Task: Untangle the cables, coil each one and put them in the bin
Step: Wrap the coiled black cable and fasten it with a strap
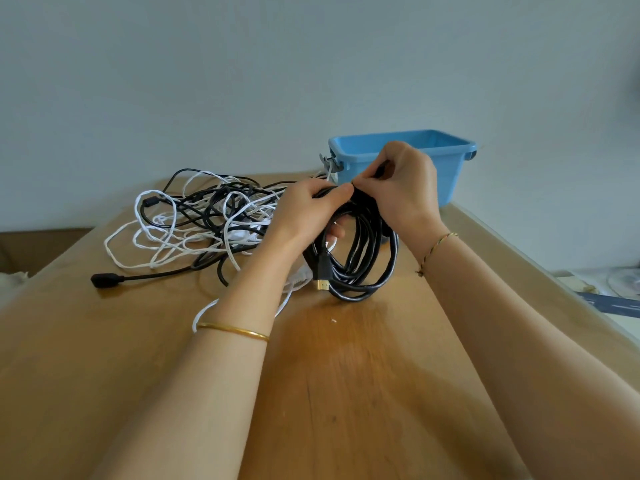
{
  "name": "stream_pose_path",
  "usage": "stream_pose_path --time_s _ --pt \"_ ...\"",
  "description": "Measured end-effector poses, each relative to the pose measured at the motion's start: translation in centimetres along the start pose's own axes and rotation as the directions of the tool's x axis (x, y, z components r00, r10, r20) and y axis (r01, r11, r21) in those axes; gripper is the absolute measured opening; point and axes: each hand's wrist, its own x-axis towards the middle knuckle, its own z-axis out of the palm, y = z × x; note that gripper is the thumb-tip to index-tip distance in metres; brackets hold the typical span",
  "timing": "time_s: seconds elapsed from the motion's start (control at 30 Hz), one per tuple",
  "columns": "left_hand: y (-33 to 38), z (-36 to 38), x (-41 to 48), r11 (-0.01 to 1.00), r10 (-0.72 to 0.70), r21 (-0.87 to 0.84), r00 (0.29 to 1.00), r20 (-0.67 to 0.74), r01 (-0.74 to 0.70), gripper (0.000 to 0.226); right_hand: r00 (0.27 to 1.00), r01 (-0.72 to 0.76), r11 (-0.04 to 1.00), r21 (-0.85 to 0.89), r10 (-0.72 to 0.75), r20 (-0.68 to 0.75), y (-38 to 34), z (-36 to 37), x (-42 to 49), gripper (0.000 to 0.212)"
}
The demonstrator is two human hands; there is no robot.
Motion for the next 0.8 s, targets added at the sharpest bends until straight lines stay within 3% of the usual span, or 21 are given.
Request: stream_pose_path --time_s 0.13,0.2,0.3,0.4,0.53,0.63,0.8 --pt "1.8 -0.8 0.2 0.978 -0.197 -0.051 0.978 0.063 0.200 0.035 0.999 0.045 0.999 0.019 -0.045 -0.023 -0.5 0.8 -0.7 0.017" --pt "1.7 -0.8 0.2 0.975 -0.223 -0.012 0.973 0.064 0.224 0.043 0.999 0.048 0.998 0.050 -0.046 -0.028 -0.8 1.4 -1.0 0.019" --pt "0.7 -1.0 0.0 0.993 -0.096 0.064 0.995 0.029 0.094 0.042 0.999 0.004 0.993 0.122 0.002 -0.053 -0.9 2.2 -1.4 0.022" --pt "-0.4 -0.9 -0.4 0.999 -0.033 -0.030 0.999 -0.008 0.033 0.033 0.995 -0.047 0.983 0.178 0.062 -0.077 -0.9 2.6 -1.6 0.025" --pt "-1.3 -1.0 -0.6 0.996 0.015 -0.089 0.997 0.071 -0.008 0.011 0.993 -0.077 0.977 0.197 0.093 -0.075 -0.8 2.6 -1.6 0.025" --pt "-1.8 -1.5 -0.4 0.997 0.024 -0.076 0.991 0.130 -0.014 0.038 0.993 -0.079 0.979 0.188 0.094 -0.074 -0.7 2.5 -1.5 0.025" --pt "-1.3 -1.4 -0.8 0.995 0.091 -0.049 0.979 0.183 -0.083 0.045 0.989 -0.090 0.968 0.236 0.116 -0.096 -0.5 2.2 -1.3 0.028"
